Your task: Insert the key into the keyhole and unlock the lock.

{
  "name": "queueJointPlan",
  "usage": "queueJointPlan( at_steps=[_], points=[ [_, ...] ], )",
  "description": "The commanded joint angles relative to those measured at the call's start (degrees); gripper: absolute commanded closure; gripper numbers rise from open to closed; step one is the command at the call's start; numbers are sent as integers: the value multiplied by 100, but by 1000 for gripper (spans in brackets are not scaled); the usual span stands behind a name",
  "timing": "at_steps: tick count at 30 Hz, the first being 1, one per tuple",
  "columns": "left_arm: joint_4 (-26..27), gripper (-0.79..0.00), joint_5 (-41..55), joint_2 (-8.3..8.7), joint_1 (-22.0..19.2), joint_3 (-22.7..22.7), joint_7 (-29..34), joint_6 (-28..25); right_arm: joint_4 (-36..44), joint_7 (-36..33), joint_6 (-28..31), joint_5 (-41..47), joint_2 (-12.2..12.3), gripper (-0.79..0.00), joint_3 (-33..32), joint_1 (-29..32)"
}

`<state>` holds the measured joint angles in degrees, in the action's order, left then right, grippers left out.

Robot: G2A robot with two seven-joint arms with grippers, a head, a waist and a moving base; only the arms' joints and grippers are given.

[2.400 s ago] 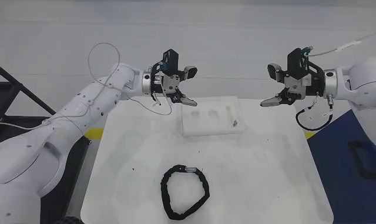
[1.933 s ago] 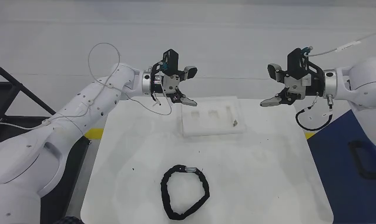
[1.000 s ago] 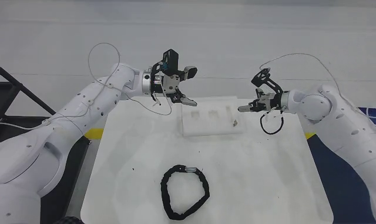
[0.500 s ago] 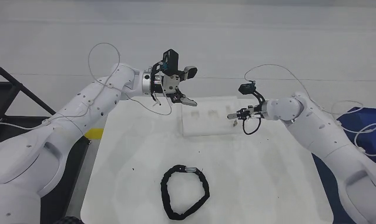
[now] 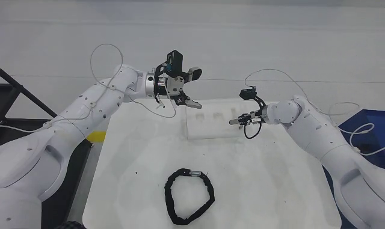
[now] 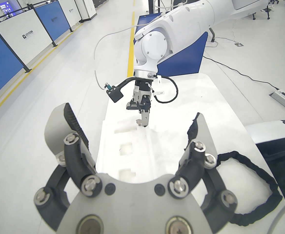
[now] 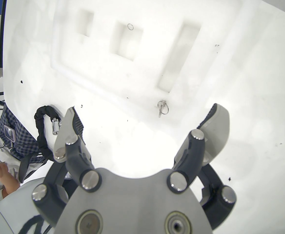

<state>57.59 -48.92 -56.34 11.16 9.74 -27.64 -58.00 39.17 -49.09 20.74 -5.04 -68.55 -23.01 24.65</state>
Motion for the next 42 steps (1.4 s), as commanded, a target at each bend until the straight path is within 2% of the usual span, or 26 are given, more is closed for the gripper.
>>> queueJointPlan(
  at_steps=[1,9,13,20,24,27,30,32,42],
  points=[
    [0,-785,0,0,0,0,0,0,0,0,0,-1,0,-785,0,0],
    [0,-785,0,0,0,0,0,0,86,83,-69,-14,2,-785,-32,59],
    [0,-785,0,0,0,0,0,0,325,-217,-301,-191,-26,-785,-15,70],
    [0,-785,0,0,0,0,0,0,504,-331,-790,-595,-152,-785,61,102],
    [0,-785,0,0,0,0,0,0,322,-310,-795,-624,-221,-785,34,135],
    [0,-785,0,0,0,0,0,0,238,-332,-858,-727,-278,-668,46,111],
    [0,-785,0,0,0,0,0,0,166,-334,-940,-846,-339,-493,54,83],
    [0,-785,0,0,0,0,0,0,118,-321,-1025,-951,-381,-409,59,65],
    [0,-785,0,0,0,0,0,0,5,-421,-1349,-1214,-506,-271,5,56]
  ],
)
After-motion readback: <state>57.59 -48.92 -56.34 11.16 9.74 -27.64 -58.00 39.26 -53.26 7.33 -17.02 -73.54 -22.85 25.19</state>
